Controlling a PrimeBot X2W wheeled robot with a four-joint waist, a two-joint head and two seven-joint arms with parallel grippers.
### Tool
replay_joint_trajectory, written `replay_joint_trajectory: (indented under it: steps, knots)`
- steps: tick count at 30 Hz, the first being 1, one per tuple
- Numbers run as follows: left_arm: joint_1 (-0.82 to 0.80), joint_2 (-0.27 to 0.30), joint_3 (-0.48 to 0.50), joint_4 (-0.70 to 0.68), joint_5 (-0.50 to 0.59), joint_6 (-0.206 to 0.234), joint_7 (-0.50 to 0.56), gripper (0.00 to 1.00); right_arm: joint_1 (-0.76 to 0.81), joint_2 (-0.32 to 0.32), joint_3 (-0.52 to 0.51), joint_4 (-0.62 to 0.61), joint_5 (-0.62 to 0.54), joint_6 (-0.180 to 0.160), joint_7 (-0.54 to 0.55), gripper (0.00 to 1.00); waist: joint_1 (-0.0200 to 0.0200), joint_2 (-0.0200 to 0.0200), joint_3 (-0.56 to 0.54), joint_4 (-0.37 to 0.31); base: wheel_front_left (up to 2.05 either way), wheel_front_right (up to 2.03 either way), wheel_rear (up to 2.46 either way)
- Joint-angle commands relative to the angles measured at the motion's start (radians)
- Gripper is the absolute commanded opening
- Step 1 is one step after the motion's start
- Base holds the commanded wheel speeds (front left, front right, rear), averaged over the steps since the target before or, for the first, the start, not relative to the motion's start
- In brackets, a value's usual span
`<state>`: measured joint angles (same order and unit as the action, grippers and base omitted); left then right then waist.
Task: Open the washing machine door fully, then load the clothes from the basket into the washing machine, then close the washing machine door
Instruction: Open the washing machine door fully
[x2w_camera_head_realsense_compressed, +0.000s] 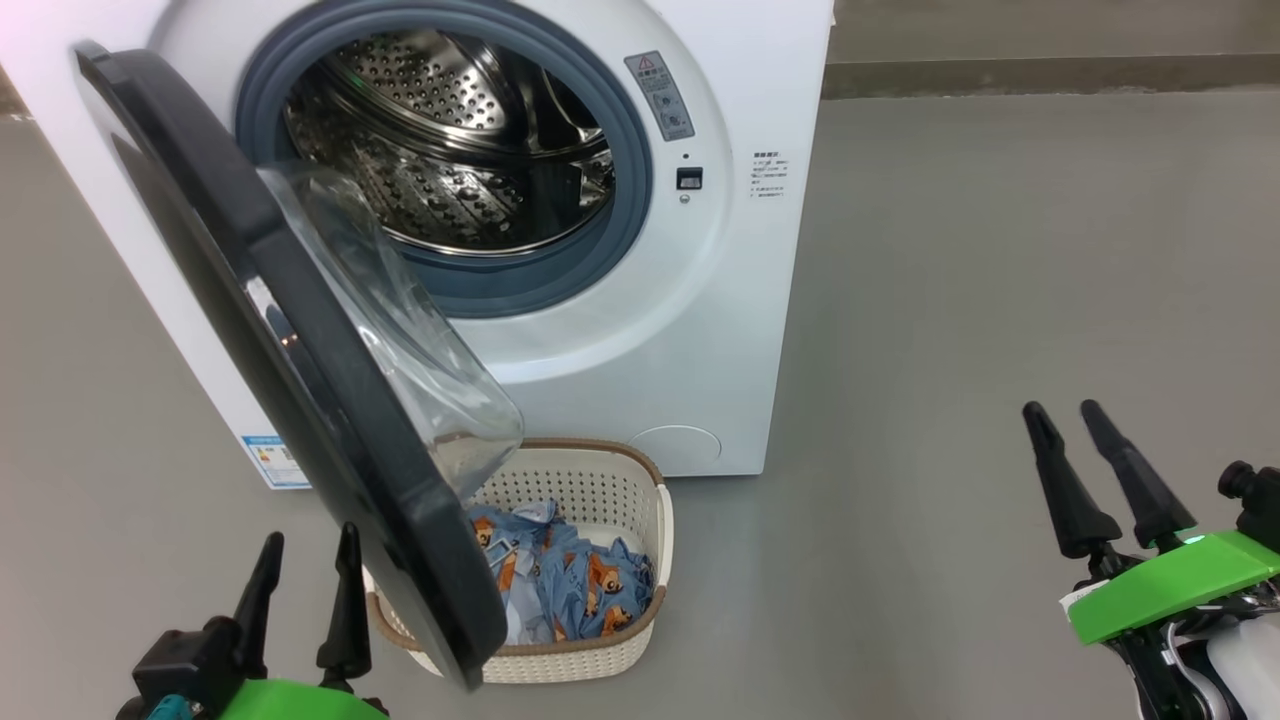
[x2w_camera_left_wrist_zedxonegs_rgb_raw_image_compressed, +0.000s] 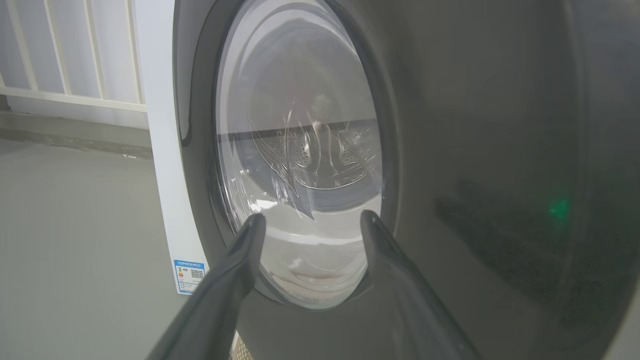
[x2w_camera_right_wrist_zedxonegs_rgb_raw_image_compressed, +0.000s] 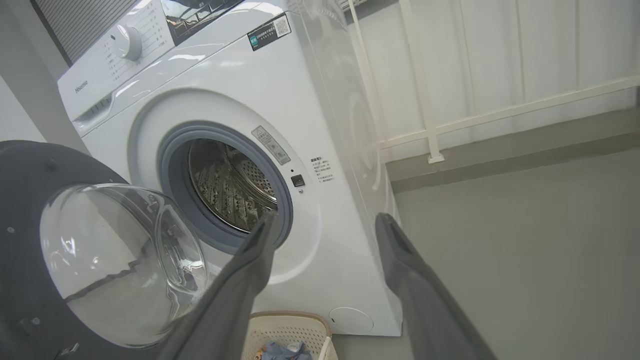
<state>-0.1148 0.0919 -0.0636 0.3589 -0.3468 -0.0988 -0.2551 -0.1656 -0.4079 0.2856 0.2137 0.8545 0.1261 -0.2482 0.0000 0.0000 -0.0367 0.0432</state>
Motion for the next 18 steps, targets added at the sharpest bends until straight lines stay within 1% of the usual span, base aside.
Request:
replay_joint_trajectory:
  steps: [1,8,12,18]
  knots:
    - [-0.010,0.019,0.030,-0.030,-0.014,0.005,-0.006,1.00,0.002,-0.011,0.000,-0.015,-0.022,0.005,-0.012,1.00,0.0000,0.0000,-0.001,-0.002,0.00,0.00,0.00]
    - [-0.009,0.021,0.029,-0.033,-0.018,0.006,-0.006,1.00,0.017,0.032,-0.087,0.006,-0.204,0.005,-0.013,1.00,0.0000,0.0000,-0.003,-0.001,0.00,0.00,0.00]
    - [-0.015,0.023,0.027,-0.033,-0.018,0.007,-0.006,1.00,0.031,0.064,-0.126,0.015,-0.257,0.005,-0.013,1.00,0.0000,0.0000,-0.002,0.006,0.00,0.00,0.00]
    - [-0.021,0.023,0.023,-0.034,-0.019,0.007,-0.006,1.00,0.044,0.083,-0.141,0.032,-0.294,0.005,-0.013,1.00,0.0000,0.0000,0.001,0.016,0.00,0.00,0.00]
